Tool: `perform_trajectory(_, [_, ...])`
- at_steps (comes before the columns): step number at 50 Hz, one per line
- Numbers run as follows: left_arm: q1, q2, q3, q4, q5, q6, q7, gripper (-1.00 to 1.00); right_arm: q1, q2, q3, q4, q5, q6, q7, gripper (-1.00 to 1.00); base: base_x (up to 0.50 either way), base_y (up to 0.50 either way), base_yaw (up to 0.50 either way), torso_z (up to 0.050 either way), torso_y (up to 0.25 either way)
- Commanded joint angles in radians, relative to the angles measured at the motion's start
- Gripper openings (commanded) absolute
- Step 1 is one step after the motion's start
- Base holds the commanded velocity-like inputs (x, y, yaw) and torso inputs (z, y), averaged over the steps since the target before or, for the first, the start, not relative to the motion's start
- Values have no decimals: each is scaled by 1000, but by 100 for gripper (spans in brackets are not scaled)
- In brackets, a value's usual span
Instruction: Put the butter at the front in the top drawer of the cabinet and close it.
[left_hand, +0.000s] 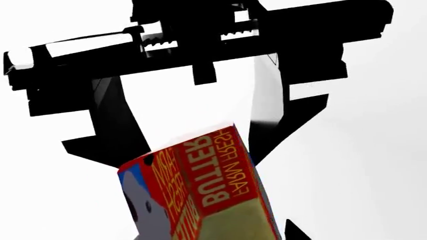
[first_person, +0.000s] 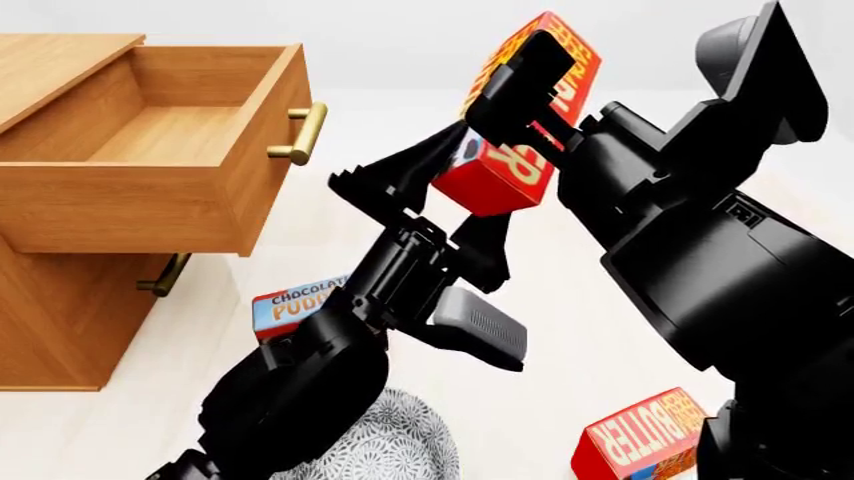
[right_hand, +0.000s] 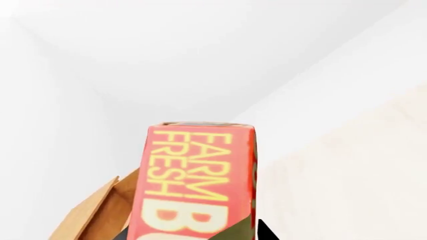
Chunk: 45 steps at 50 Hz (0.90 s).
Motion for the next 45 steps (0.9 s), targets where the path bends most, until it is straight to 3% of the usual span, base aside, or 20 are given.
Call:
perform_trajectory(1, [5,-3,14,17,-2,-14,15,-100,12,-4,9,-12,3,-11,-29,-100,0,0,0,0,0])
perform_trajectory(21, [-4,-3,-1,18,13,-46,-23,-100,2,-1,6,-9,5,-28,-45,-100,0,0,0,0,1])
perform_trajectory(22, [-4,-3,-3,20,14,-48,-25,-100,1,0,6,-9,7,-28,-51,100,0,0,0,0,0])
perform_trajectory(45, [-11,-7,-6,23,7,-44,-60,-100,-4,11,3,-6,37,-40,-67,100,0,0,0,0,1])
